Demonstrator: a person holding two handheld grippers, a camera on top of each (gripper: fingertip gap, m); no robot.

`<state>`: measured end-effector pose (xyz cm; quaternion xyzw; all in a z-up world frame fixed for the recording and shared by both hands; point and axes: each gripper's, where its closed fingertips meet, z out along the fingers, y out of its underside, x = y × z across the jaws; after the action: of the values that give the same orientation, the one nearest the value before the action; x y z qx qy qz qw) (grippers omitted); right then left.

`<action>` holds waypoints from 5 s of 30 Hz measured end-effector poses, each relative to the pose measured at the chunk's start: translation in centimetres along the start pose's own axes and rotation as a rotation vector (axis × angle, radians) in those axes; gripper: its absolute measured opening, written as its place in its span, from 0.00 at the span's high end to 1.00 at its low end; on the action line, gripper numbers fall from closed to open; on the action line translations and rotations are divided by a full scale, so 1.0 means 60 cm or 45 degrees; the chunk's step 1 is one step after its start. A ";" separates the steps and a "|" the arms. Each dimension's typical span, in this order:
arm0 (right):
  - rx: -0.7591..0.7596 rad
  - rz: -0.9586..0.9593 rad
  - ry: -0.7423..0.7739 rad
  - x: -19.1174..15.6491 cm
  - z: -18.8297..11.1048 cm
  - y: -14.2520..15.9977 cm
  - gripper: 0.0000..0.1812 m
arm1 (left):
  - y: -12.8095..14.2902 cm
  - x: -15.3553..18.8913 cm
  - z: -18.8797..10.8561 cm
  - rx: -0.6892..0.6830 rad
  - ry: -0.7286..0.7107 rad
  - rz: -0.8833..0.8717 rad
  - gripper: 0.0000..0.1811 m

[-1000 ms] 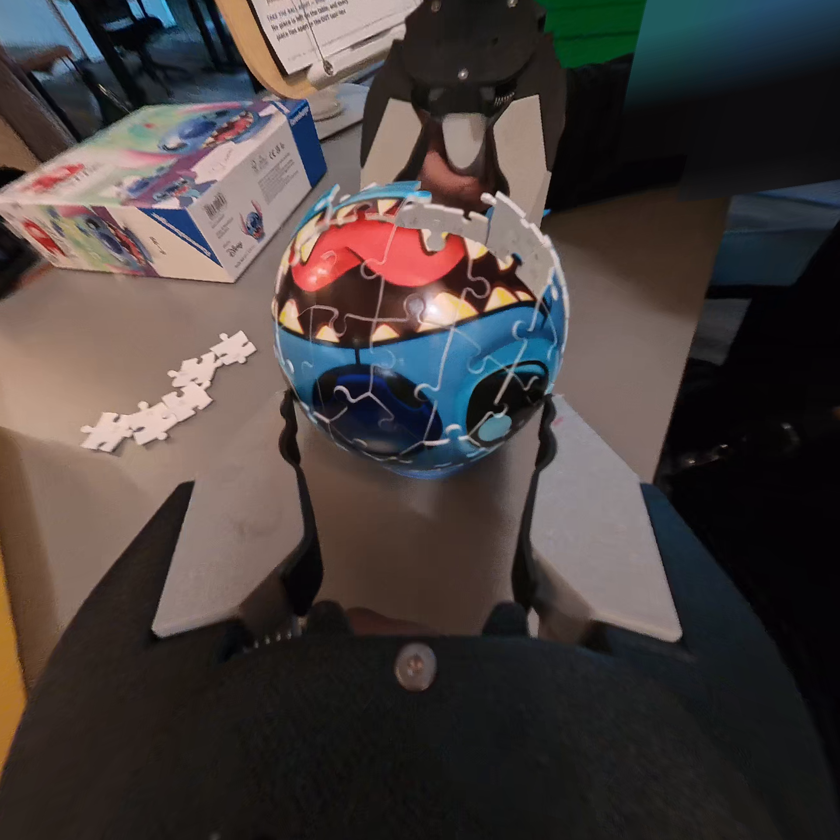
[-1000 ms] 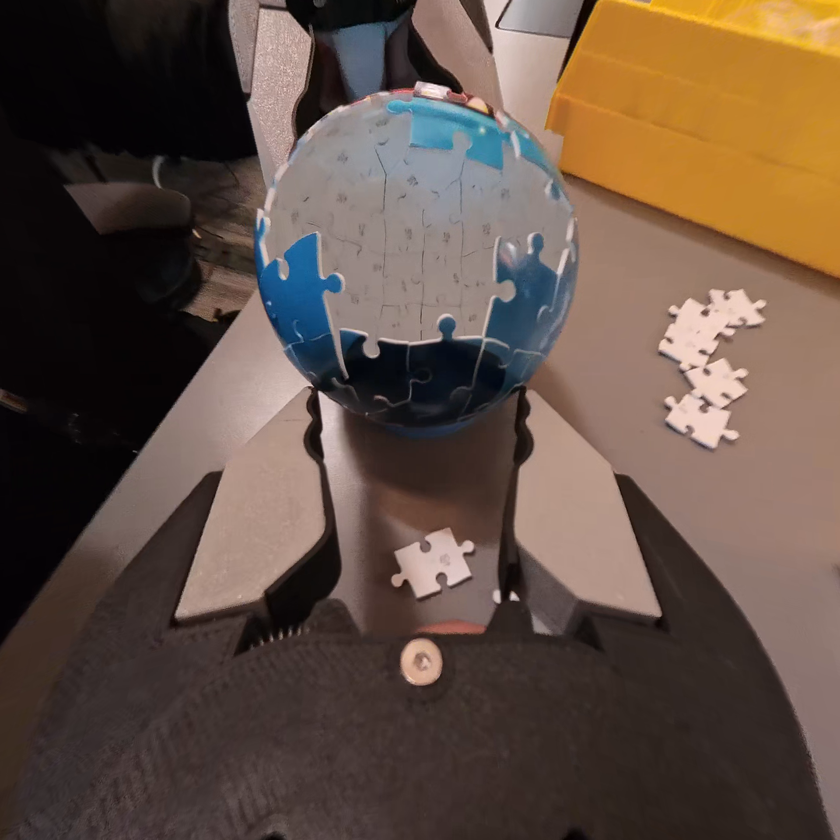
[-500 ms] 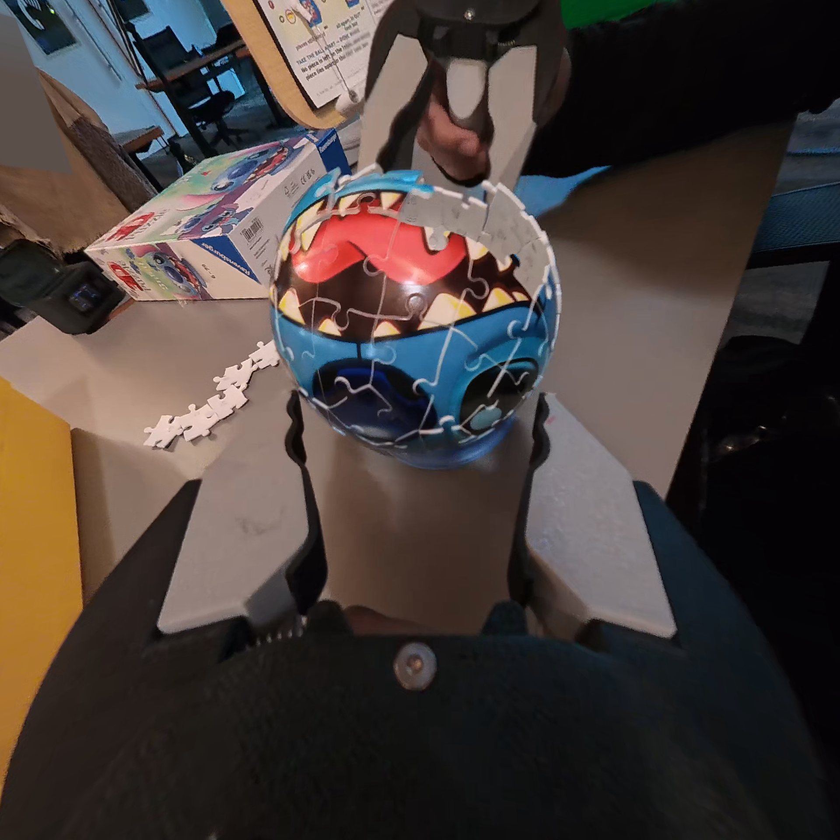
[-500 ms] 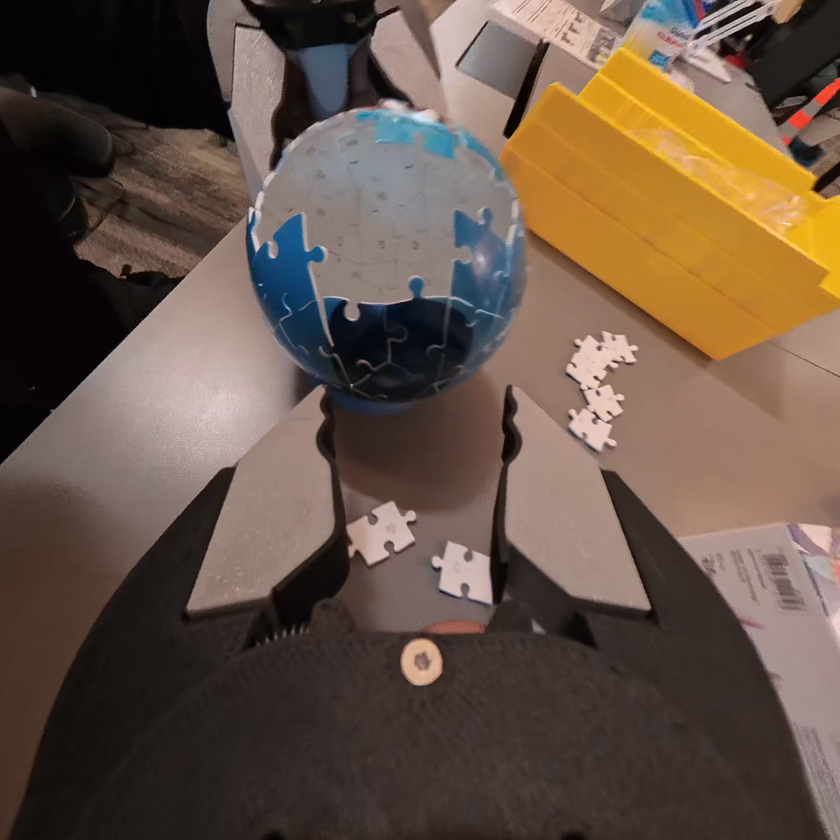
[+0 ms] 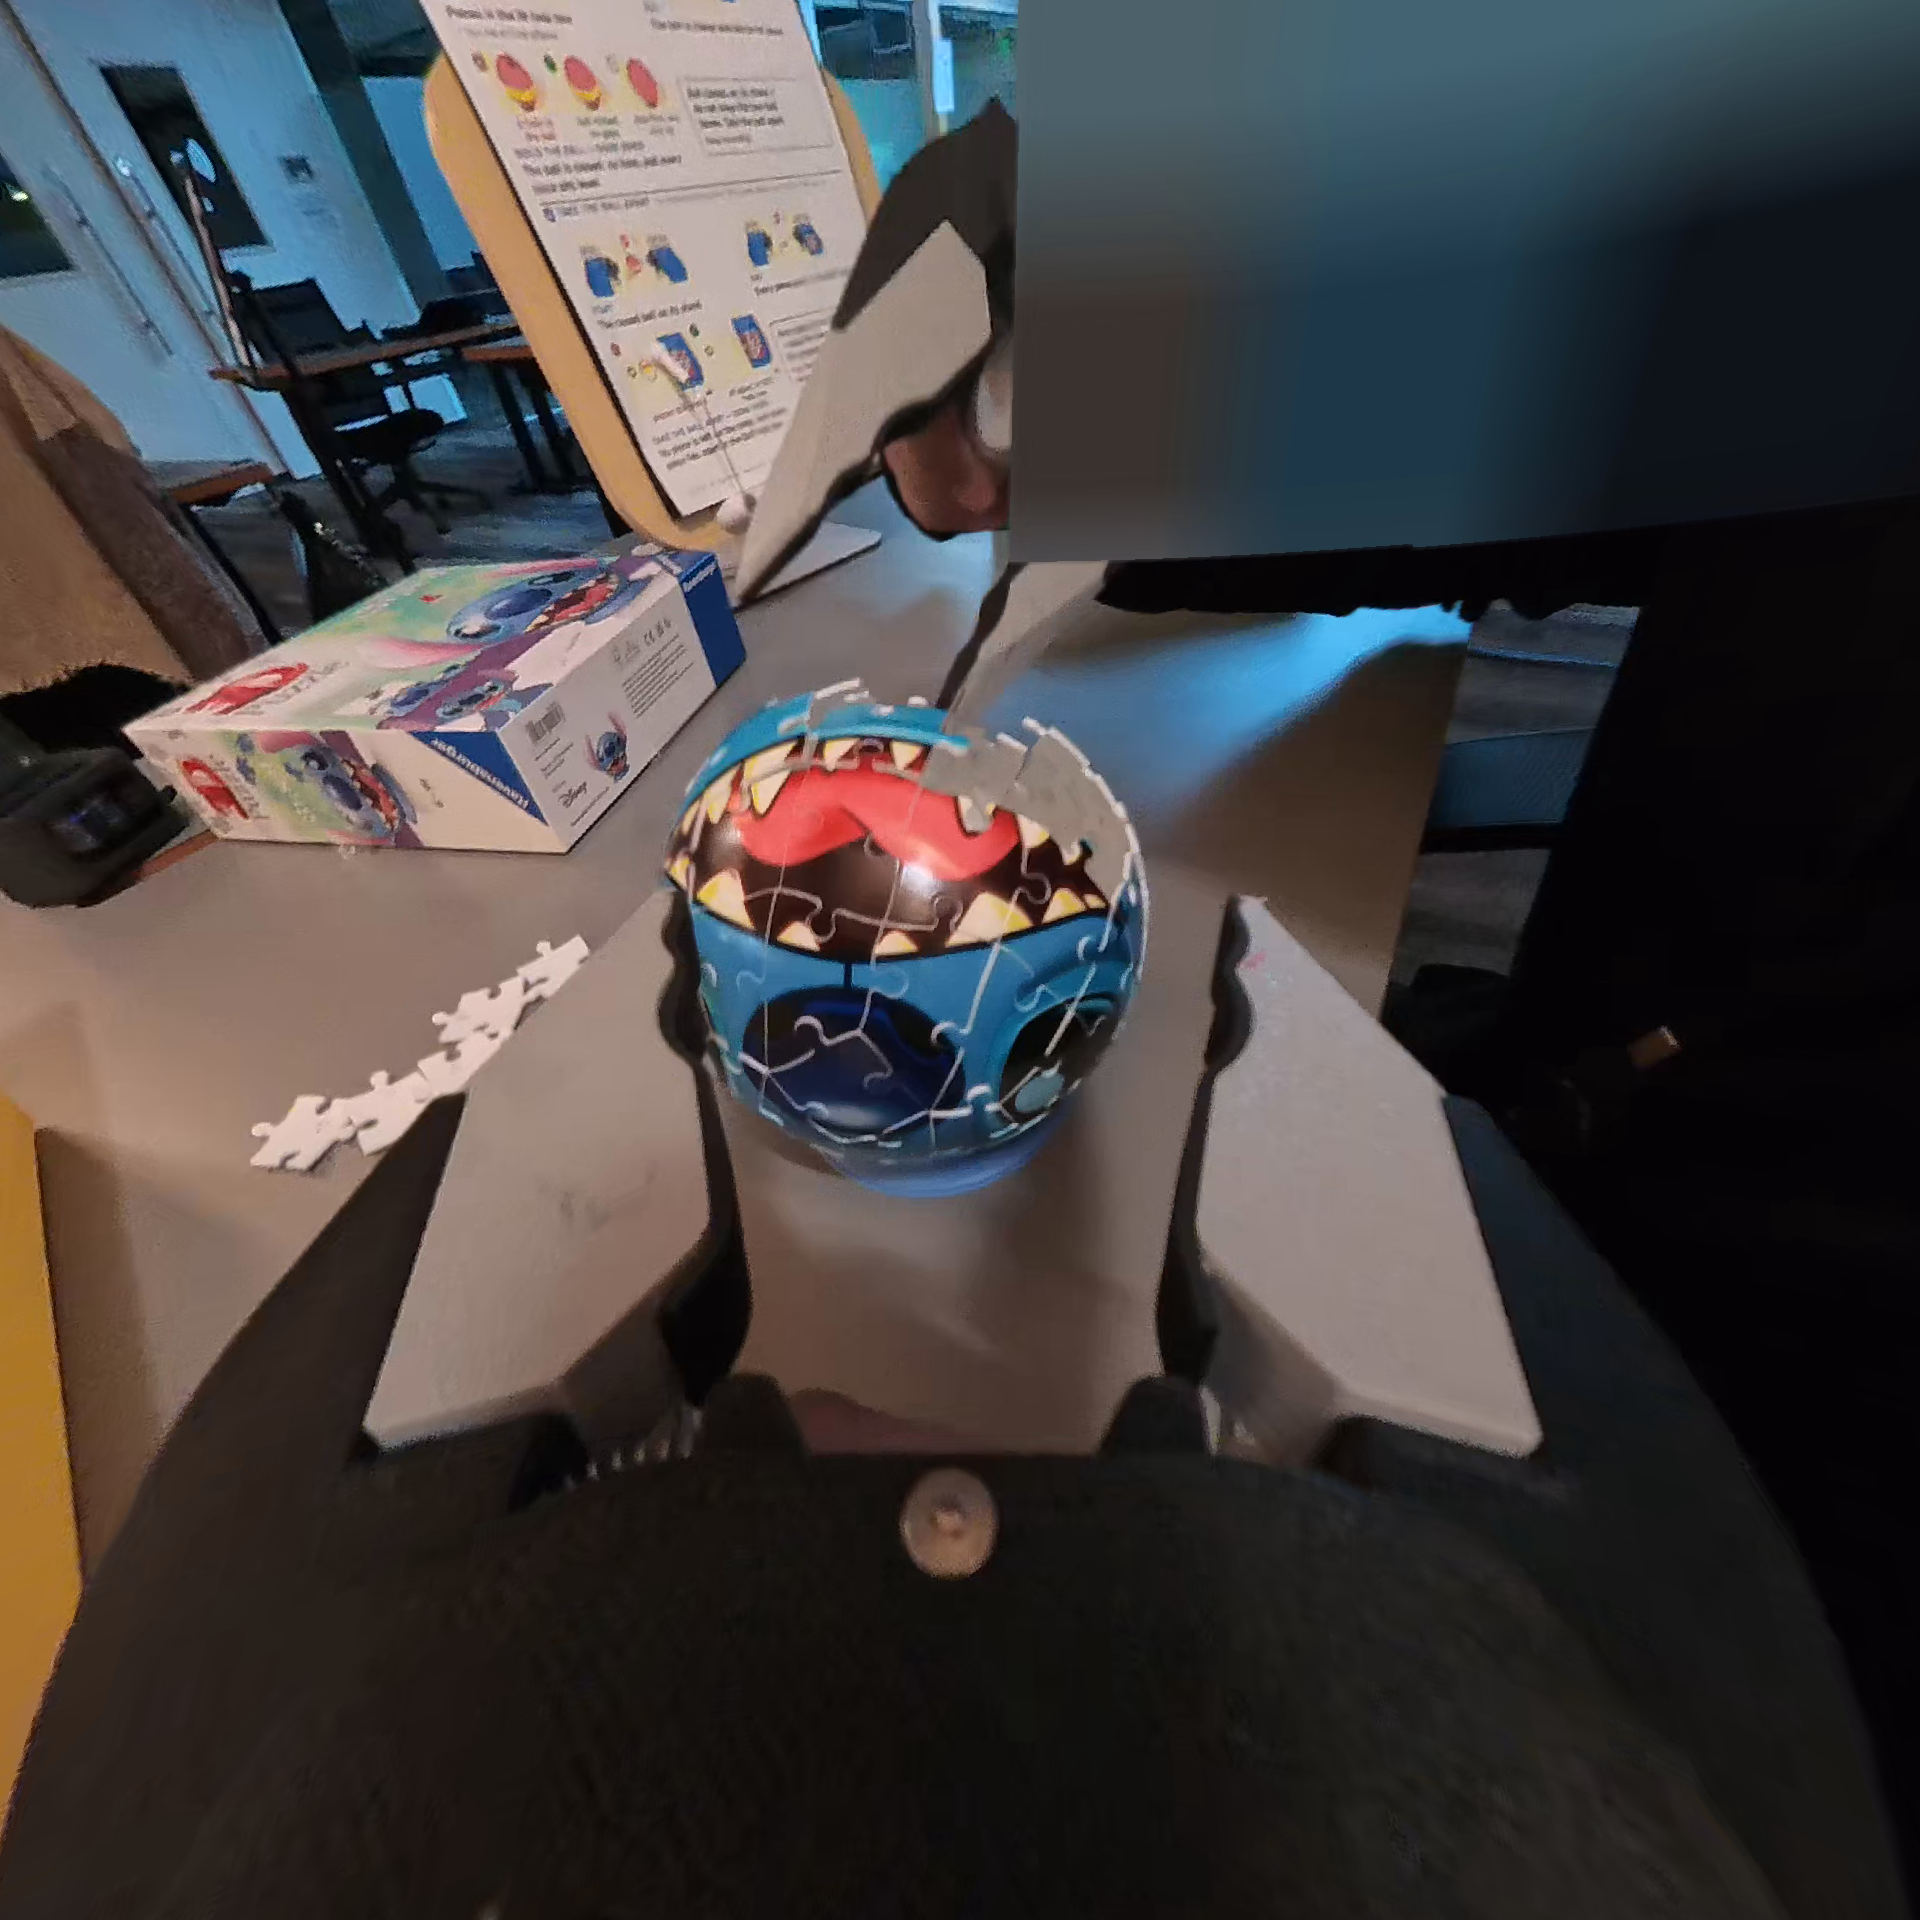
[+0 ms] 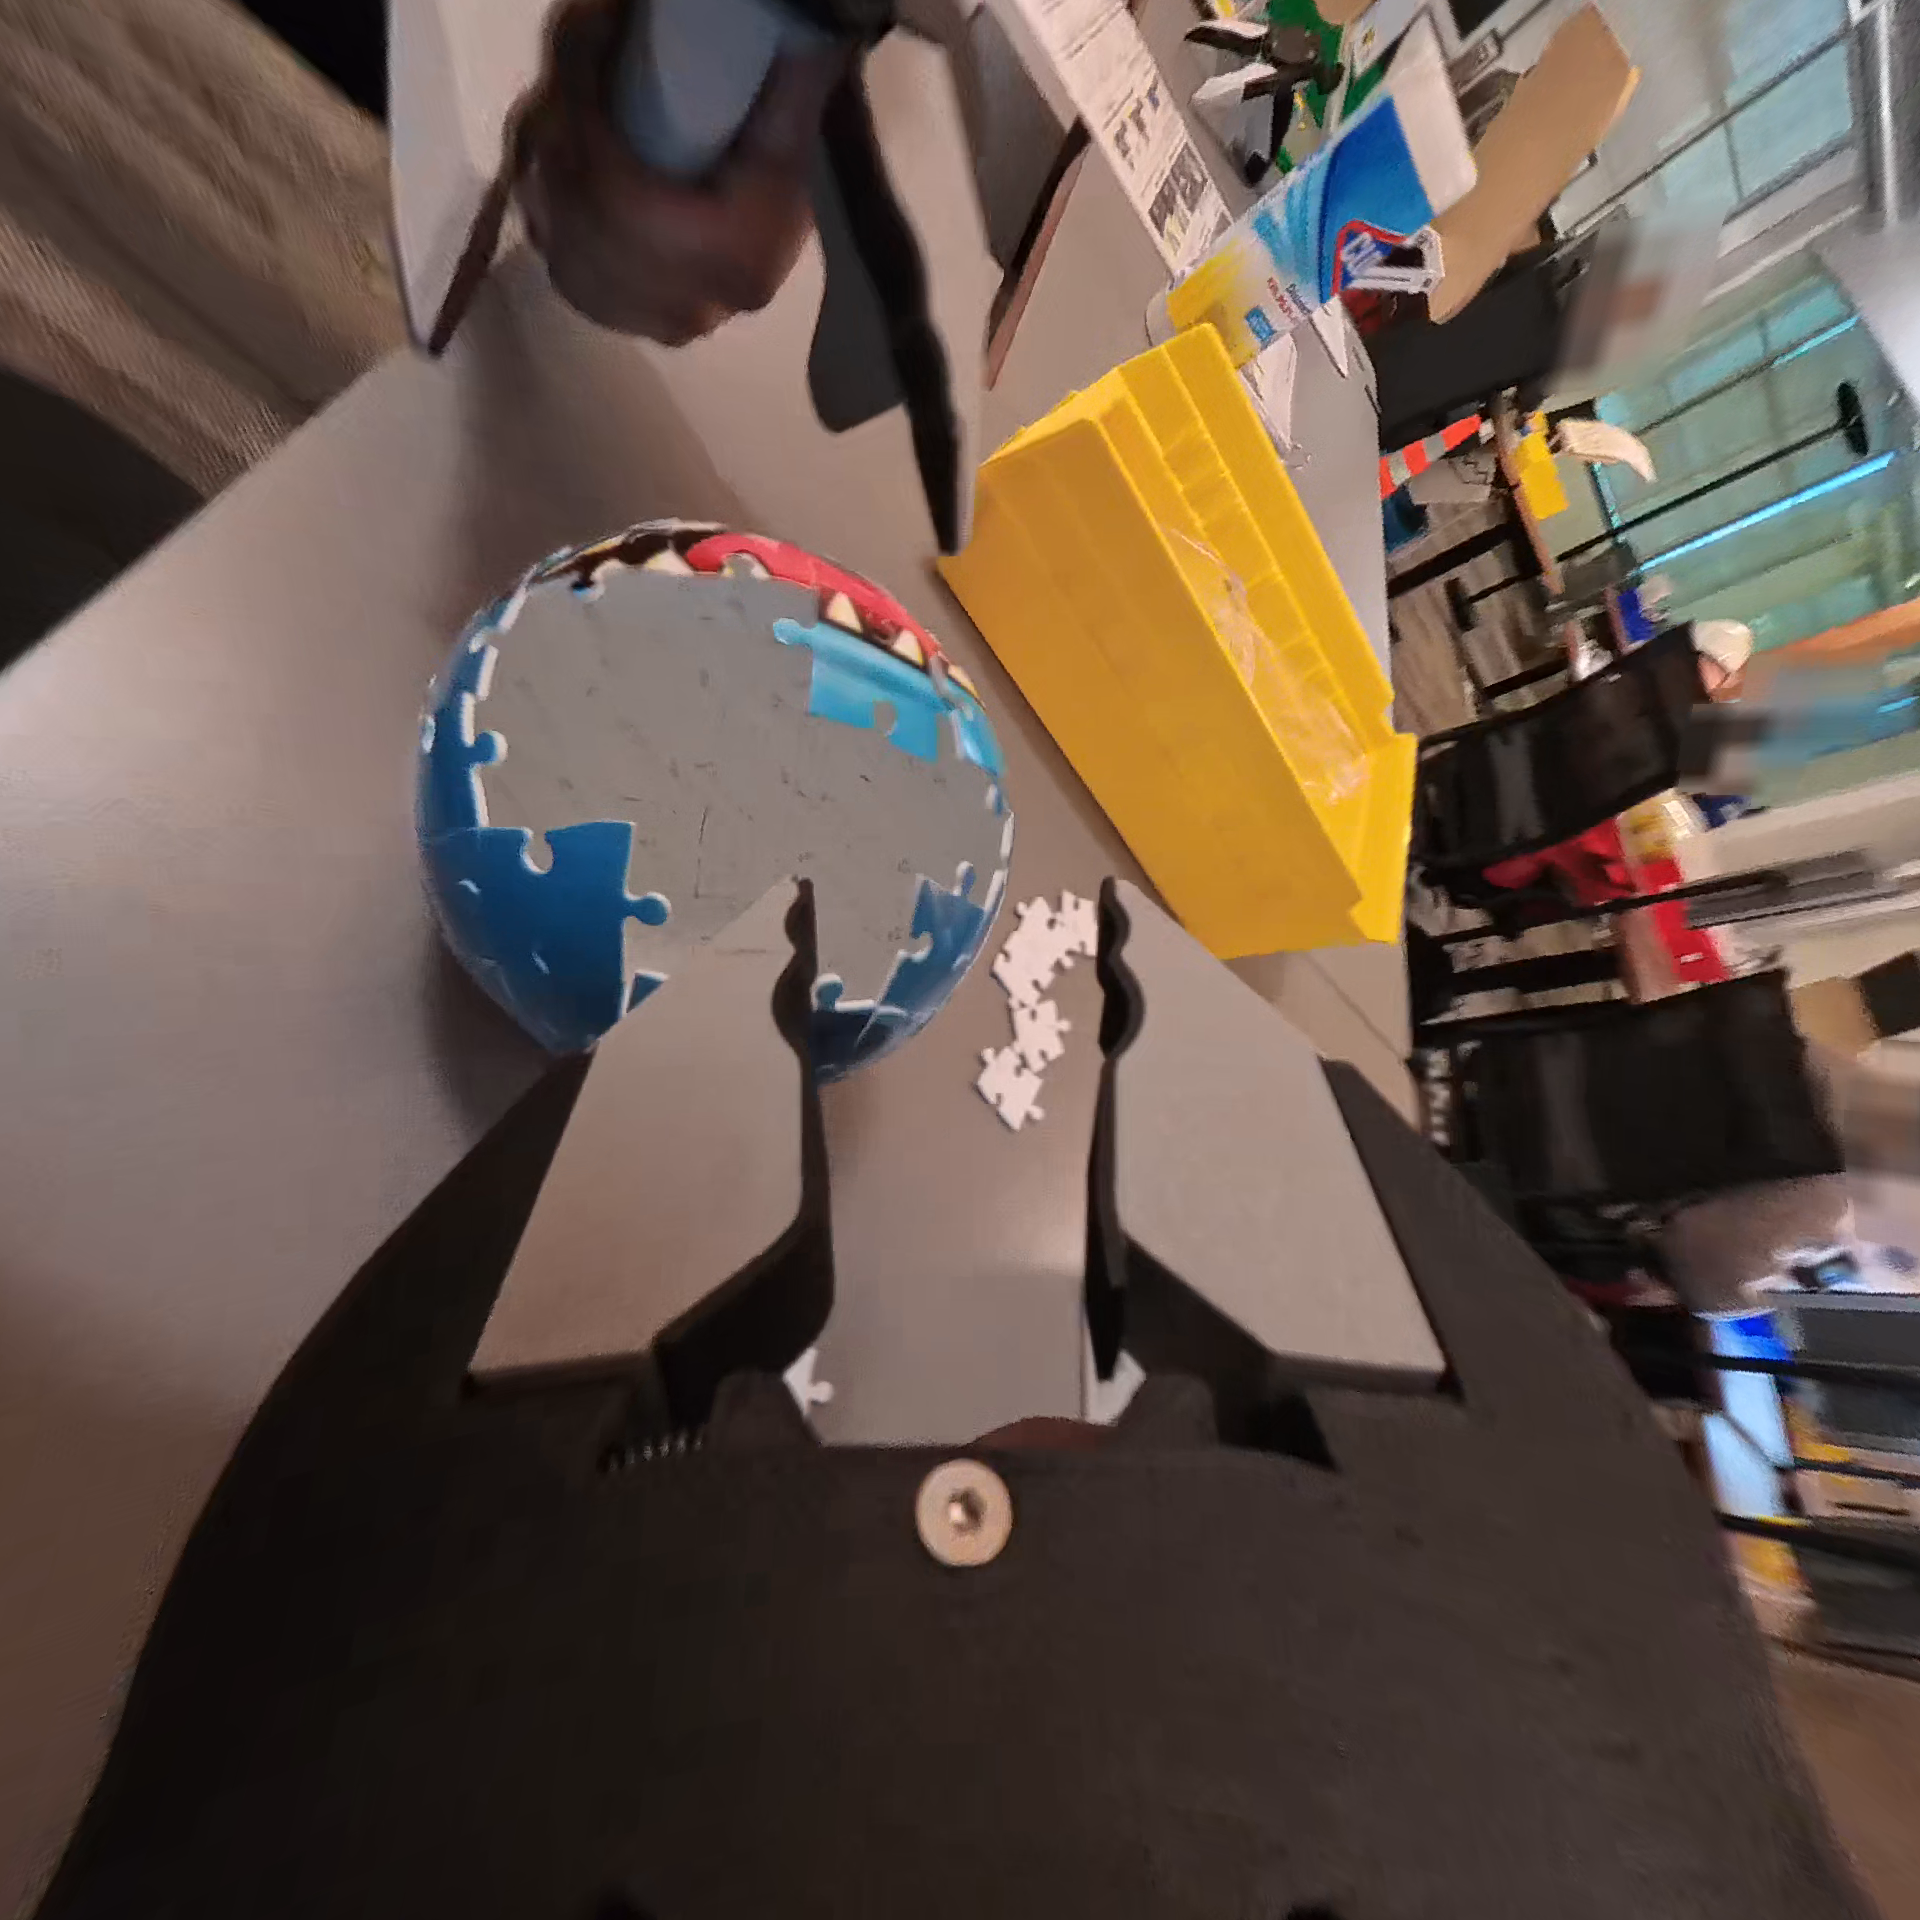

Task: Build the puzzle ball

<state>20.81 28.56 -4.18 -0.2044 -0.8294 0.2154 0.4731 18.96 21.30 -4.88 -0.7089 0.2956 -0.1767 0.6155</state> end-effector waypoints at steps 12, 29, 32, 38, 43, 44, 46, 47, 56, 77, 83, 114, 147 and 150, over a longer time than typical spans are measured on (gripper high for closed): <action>-0.009 -0.208 -0.076 -0.009 0.033 -0.026 0.74 | -0.020 -0.014 0.027 -0.033 0.101 -0.008 0.48; 0.109 -0.246 -0.093 -0.019 0.042 -0.035 0.84 | -0.021 -0.013 0.054 -0.071 0.244 0.069 0.55; 0.149 -0.213 -0.105 -0.019 0.039 -0.043 0.87 | -0.014 -0.017 0.058 -0.087 0.230 0.086 0.55; 0.173 -0.160 -0.123 -0.015 0.038 -0.037 0.87 | -0.013 -0.022 0.056 -0.055 0.226 0.067 0.57; 0.185 -0.151 -0.118 -0.013 0.039 -0.037 0.88 | -0.017 -0.012 0.053 -0.044 0.267 0.094 0.58; 0.186 -0.155 -0.112 -0.013 0.039 -0.037 0.89 | -0.019 -0.009 0.053 -0.042 0.277 0.106 0.58; 0.190 -0.166 -0.096 -0.011 0.039 -0.036 0.90 | -0.020 -0.005 0.053 -0.046 0.290 0.124 0.58; 0.192 -0.175 -0.087 -0.010 0.039 -0.036 0.91 | -0.020 -0.004 0.053 -0.050 0.296 0.127 0.58; 0.208 -0.204 -0.060 -0.006 0.041 -0.037 0.93 | -0.019 -0.001 0.047 -0.058 0.331 0.155 0.58; 0.242 -0.168 -0.081 -0.003 0.044 -0.037 0.93 | -0.017 0.000 0.039 -0.122 0.466 0.199 0.59; 0.244 -0.153 -0.085 -0.003 0.043 -0.037 0.93 | -0.018 -0.003 0.041 -0.188 0.459 0.207 0.59; 0.349 0.088 -0.266 0.003 0.033 -0.036 0.92 | -0.004 -0.009 0.037 -0.232 0.438 0.270 0.58; 0.432 0.222 -0.379 0.003 0.036 -0.043 0.90 | -0.001 -0.009 0.037 -0.174 0.382 0.281 0.59; 0.415 0.249 -0.402 0.004 0.038 -0.041 0.89 | -0.001 -0.009 0.037 -0.175 0.379 0.289 0.58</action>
<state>18.41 26.28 -3.71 -0.1683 -0.8237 0.4204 0.3412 19.92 23.33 -5.18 -0.6772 0.4729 -0.1884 0.5313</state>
